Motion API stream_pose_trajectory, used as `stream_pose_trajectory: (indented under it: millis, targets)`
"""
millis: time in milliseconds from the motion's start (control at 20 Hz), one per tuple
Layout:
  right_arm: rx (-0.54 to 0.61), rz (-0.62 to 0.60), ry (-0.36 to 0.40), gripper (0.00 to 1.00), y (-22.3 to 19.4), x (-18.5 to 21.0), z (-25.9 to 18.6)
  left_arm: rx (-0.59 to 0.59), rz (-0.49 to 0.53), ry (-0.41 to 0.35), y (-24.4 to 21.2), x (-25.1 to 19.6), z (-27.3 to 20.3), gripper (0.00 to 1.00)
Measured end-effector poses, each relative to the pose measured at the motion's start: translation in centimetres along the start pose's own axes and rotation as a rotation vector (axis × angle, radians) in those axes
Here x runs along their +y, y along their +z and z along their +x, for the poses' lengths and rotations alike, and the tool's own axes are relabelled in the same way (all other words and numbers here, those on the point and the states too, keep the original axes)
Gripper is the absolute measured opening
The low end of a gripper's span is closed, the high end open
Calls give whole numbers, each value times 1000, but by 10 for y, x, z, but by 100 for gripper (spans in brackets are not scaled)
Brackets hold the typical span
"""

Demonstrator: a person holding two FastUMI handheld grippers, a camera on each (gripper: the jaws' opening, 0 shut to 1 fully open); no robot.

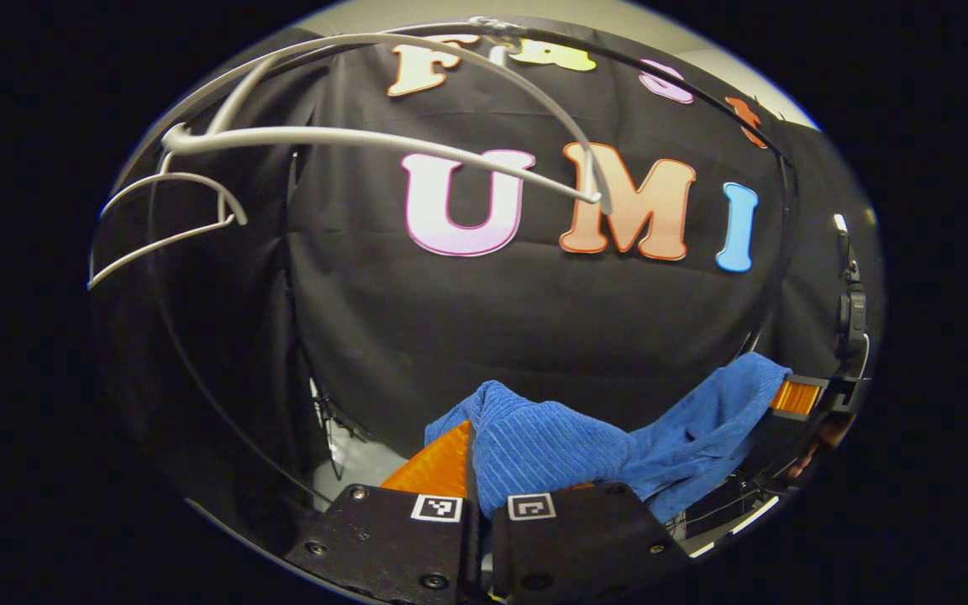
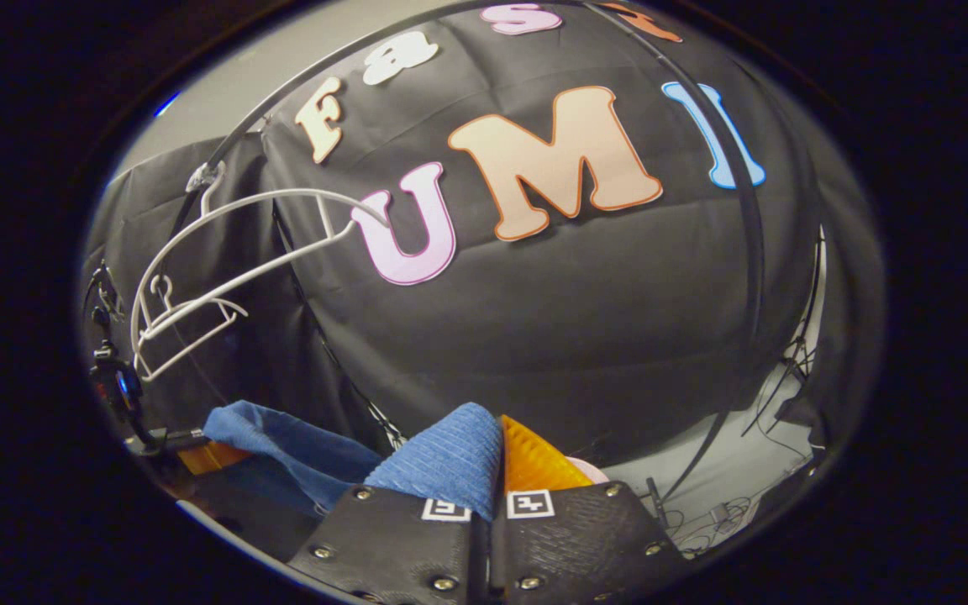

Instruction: Grasp the clothes on the hanger with both hands and then place them into the laundry hamper below.

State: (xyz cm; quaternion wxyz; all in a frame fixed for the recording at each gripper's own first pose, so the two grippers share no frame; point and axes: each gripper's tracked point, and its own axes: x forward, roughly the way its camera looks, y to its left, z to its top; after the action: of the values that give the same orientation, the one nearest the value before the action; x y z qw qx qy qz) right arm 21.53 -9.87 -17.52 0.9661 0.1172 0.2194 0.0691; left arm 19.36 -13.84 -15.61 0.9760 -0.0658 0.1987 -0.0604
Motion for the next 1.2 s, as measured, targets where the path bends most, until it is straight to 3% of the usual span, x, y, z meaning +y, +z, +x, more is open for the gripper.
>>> stream_pose_trajectory:
  millis: [350,700,900,1200]
  targets:
    - [-70,41,12,5,42,26,1,-83,34,-91,55,-45,22,5]
    - [-118,58,20,5,81,53,1,-139,-12,-141,87,-66,39,6]
    - [-110,97,19,5,81,58,9,-135,1,-167,86,-74,55,6]
    - [-4,103,-12,5,39,48,39,-42,31,-170,45,-70,89,6]
